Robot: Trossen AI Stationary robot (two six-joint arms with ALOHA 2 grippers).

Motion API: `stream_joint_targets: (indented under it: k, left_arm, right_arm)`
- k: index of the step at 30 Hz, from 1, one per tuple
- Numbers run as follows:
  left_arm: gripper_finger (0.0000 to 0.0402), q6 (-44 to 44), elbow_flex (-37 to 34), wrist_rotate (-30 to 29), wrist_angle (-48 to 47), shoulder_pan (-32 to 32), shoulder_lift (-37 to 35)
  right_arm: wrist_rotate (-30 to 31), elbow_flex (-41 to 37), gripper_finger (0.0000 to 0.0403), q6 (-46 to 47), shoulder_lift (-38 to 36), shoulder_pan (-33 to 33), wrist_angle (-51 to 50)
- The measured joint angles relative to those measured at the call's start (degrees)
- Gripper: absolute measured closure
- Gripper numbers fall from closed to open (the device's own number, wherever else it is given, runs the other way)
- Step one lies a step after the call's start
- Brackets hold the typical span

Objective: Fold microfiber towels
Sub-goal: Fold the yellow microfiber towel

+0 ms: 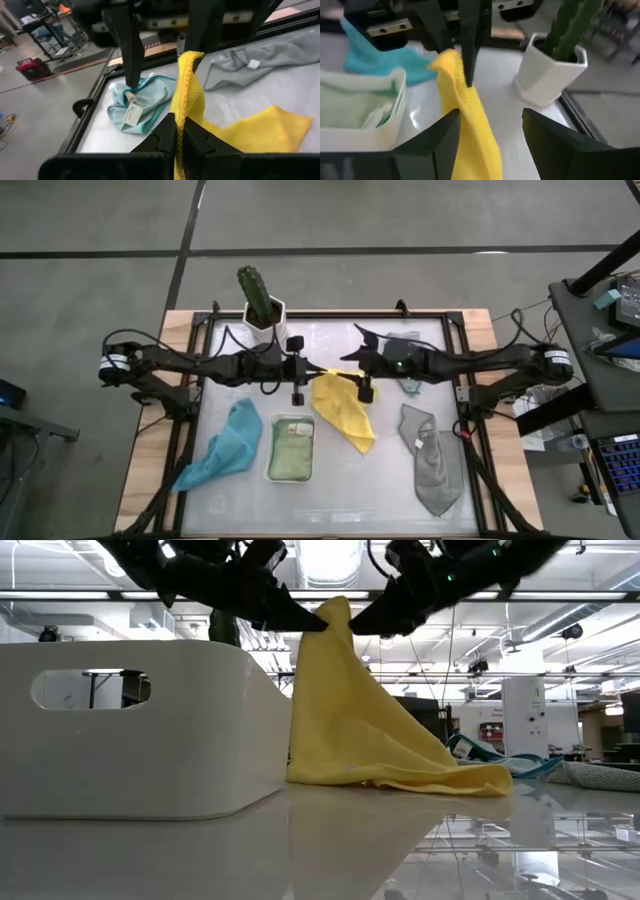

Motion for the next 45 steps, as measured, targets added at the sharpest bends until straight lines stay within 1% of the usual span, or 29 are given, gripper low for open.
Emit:
stream_joint_targets:
  k: [2, 4, 6, 10, 12, 18, 21, 25, 27, 29, 32, 35, 40, 43, 45]
  left_arm:
    - [0.0401, -0.01, 0.02, 0.39, 0.18, 0.0, -0.06]
    - [0.0401, -0.03, -0.04, 0.48, 0.3, 0.0, -0.25]
    - [0.0401, -0.03, -0.04, 0.57, 0.68, 0.0, -0.48]
    - [0.0402, -0.17, -0.04, 0.59, 0.96, 0.02, -0.56]
    - [0.0402, -0.19, -0.04, 0.63, 1.8, 0.0, -0.56]
    - [0.0402, -0.54, -0.18, 1.67, 2.04, -0.05, -0.56]
    - [0.0402, -2.51, -0.61, 1.81, 2.0, -0.22, -0.56]
    - [0.0402, -6.5, -0.42, 1.81, -0.77, -0.17, -0.85]
    - [0.0401, -6.53, -0.31, 1.81, -3.03, -0.07, -1.57]
    - [0.0392, -6.52, -0.2, 2.15, -4.11, 0.14, -2.52]
    - [0.0365, -6.59, -0.25, 2.5, -4.04, 0.32, -3.34]
    - [0.0331, -6.76, -0.35, 2.78, -4.25, 0.33, -3.47]
    - [0.0273, -9.4, -0.39, 2.91, -4.09, 0.47, -3.2]
    - [0.0246, -9.66, -0.42, 2.89, -3.34, 0.5, -3.16]
    - [0.0233, -10.48, -0.56, 2.59, -1.23, 0.48, -3.16]
  right_arm:
    - [-1.88, -3.13, 0.0207, 0.01, 0.86, -0.54, 8.71]
    - [-5.78, -5.72, 0.0217, 0.14, 0.93, -1.32, 13.6]
    - [-8.48, -6.6, 0.0232, 0.76, 1.75, -1.59, 18.26]
    - [-10.7, -6.93, 0.0281, 1.1, 2.62, -2.05, 19.26]
    - [-10.81, -6.77, 0.0308, 0.63, 3.27, -2.05, 18.81]
    - [-10.93, -5.03, 0.0384, -3.86, 6.67, -2.03, 18.87]
    - [-10.93, -5.04, 0.0393, -4.75, 6.48, -2.03, 18.6]
    - [-10.02, -4.69, 0.0394, -5.84, 4.24, -2.03, 13.66]
    - [-9.76, -3.26, 0.0394, -5.95, 2.55, -2.03, 8.03]
    - [-8.76, 0.07, 0.0394, -5.49, 1.38, -2.03, 1.76]
    - [-8.59, 6.04, 0.0394, -5.34, 1.3, -2.03, -11.49]
    - [-6.89, 10.44, 0.0394, -6.7, 2.63, -1.21, -20.14]
    - [-4.12, 15.51, 0.0394, -10.18, 4.92, -0.57, -26.59]
    - [-3.6, 17.07, 0.0394, -10.93, 6.33, -0.67, -28.02]
    - [-3.66, 17.81, 0.0394, -11.44, 6.95, -0.65, -28.13]
